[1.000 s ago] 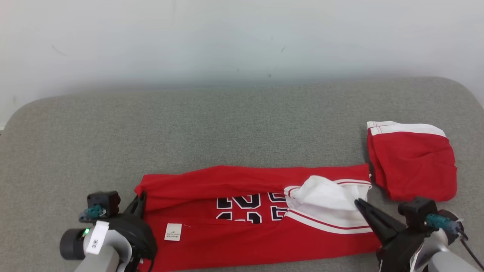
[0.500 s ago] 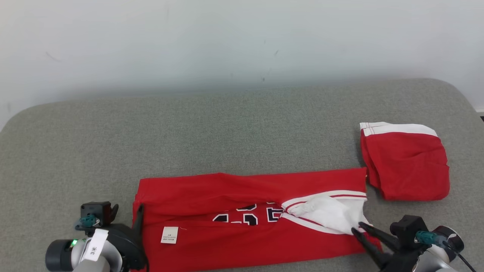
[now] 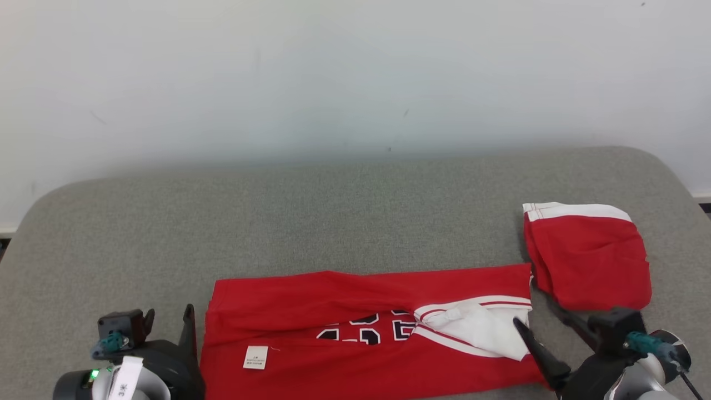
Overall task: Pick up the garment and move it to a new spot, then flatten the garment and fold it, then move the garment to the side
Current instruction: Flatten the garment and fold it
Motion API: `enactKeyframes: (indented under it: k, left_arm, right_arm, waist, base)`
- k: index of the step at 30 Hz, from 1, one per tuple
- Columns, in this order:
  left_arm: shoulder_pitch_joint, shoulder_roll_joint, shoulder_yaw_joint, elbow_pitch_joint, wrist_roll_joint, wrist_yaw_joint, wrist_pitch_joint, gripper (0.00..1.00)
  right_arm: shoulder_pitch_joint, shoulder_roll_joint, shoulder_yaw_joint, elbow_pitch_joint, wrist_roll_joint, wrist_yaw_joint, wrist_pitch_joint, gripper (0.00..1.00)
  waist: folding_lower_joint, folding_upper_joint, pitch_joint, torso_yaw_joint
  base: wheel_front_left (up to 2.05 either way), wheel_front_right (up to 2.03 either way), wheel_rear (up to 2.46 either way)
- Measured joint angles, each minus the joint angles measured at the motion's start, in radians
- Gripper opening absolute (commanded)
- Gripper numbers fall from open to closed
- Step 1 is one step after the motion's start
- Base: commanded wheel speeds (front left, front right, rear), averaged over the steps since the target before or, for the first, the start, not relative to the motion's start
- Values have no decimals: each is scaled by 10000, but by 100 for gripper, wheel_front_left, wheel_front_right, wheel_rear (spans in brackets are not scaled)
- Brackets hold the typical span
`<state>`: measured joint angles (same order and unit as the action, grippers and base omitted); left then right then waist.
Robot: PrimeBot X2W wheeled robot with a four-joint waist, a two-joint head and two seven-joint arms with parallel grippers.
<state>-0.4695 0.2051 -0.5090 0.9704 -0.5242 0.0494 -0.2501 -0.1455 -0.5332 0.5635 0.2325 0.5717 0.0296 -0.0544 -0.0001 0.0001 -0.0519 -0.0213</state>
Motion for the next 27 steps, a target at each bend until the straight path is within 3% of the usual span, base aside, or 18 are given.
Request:
enactKeyframes:
  k: [5,10,21,27]
  left_arm:
    - [747,2,274,-1338,-40,33,-8,100]
    - [1588,10,447,-2460,-86,-50,-13,100]
    - [3329,291,784,-4138,-117,222,-13,100]
    - [3453,485,888,-4633,-96,399,-13,100]
  right_arm:
    - [286,725,-807,-199,734,-725,-533,100]
    - [450,1187,-1091,-186,976,-1141,-813,100]
    - [798,1676,-1636,-6,1279,-1367,-1151,100]
    - [882,1687,-1935,128,1455,-1448,-1218,100]
  waist:
    - [0,-1,-400,-77]
    - [0,-1,-765,-265]
    - [-1,-1,-1245,-941]
    - [0,-1,-1144,-1146]
  base:
    - [0,0,0]
    - [0,0,0]
    - [0,0,0]
    - [0,0,0]
